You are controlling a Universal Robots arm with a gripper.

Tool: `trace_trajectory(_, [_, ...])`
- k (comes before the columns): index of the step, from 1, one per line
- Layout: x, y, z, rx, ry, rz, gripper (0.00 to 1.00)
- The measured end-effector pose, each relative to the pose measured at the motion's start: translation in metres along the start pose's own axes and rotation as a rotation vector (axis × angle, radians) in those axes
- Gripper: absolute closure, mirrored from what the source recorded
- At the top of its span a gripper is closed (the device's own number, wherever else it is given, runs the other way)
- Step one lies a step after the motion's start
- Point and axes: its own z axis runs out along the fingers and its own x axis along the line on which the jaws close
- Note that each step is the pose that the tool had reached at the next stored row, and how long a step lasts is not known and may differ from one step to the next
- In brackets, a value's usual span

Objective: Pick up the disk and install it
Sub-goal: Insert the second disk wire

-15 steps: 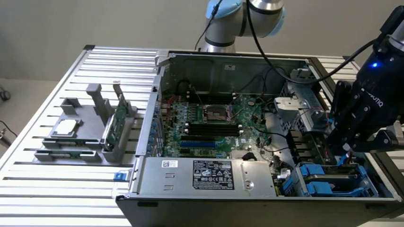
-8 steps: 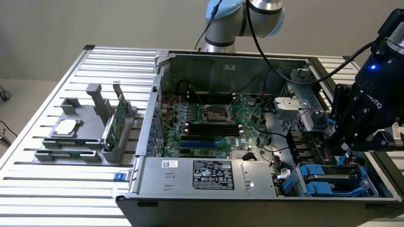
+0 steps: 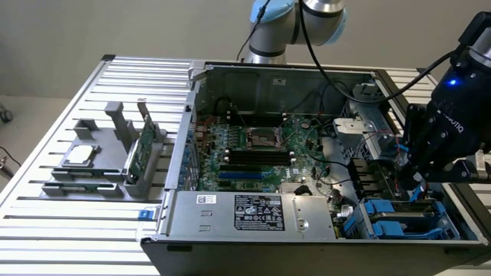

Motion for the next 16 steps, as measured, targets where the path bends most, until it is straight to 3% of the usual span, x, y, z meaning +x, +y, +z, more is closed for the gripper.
trace_trajectory(3, [-0.0001, 0.0000, 0.0001, 0.0001, 0.0026, 0.000, 0.84])
trace_trajectory(7, [-0.0011, 0.0002, 0.0001, 0.0009, 0.0106, -0.001, 0.84])
trace_trajectory(12, [-0.0047, 0.0028, 0.0002, 0.0088, 0.0216, -0.001, 0.84])
trace_trajectory(16, [-0.0098, 0.0032, 0.0006, 0.0113, 0.0299, -0.002, 0.84])
